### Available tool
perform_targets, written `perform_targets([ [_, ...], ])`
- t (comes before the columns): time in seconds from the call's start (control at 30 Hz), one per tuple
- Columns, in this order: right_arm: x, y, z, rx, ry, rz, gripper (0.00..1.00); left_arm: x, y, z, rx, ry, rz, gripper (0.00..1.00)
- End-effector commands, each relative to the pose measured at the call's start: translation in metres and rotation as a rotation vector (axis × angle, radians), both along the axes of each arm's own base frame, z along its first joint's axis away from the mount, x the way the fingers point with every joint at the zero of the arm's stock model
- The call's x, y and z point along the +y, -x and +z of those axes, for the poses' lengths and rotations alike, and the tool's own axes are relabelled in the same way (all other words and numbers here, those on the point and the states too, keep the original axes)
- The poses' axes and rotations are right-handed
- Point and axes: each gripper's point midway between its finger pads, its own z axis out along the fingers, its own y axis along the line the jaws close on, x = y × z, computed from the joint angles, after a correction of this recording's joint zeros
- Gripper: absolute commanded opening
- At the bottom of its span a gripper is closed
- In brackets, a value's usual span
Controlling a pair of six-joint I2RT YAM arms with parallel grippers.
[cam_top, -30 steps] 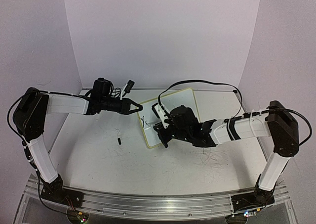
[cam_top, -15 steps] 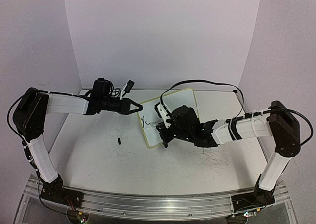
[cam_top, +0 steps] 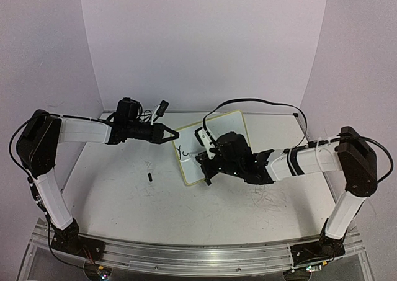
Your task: Write a sentence on the whiteboard
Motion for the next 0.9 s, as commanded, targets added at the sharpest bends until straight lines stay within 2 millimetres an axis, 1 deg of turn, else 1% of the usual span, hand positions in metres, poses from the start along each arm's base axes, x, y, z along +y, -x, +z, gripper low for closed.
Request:
perform_targets([
  [0.0,0.001,-0.020,0.024,-0.051,-0.067,-0.047,0.00,0.007,0.003,-0.004,0.025,-0.023,0.016,0.00],
  [0.2,0.007,-0.017,0.024,-0.047,-0.078,-0.015,0.00,0.007,0.003,-0.005,0.026,-0.023,0.015,0.00],
  [0.43,0.009,-0.018,0.027,-0.048,-0.091,-0.015,0.00,0.007,0.003,-0.006,0.027,-0.023,0.012,0.00],
  [0.87,0.016,-0.012,0.016,-0.016,-0.078,0.033,0.00,0.008,0.004,-0.004,0.018,-0.023,0.014,0.00],
])
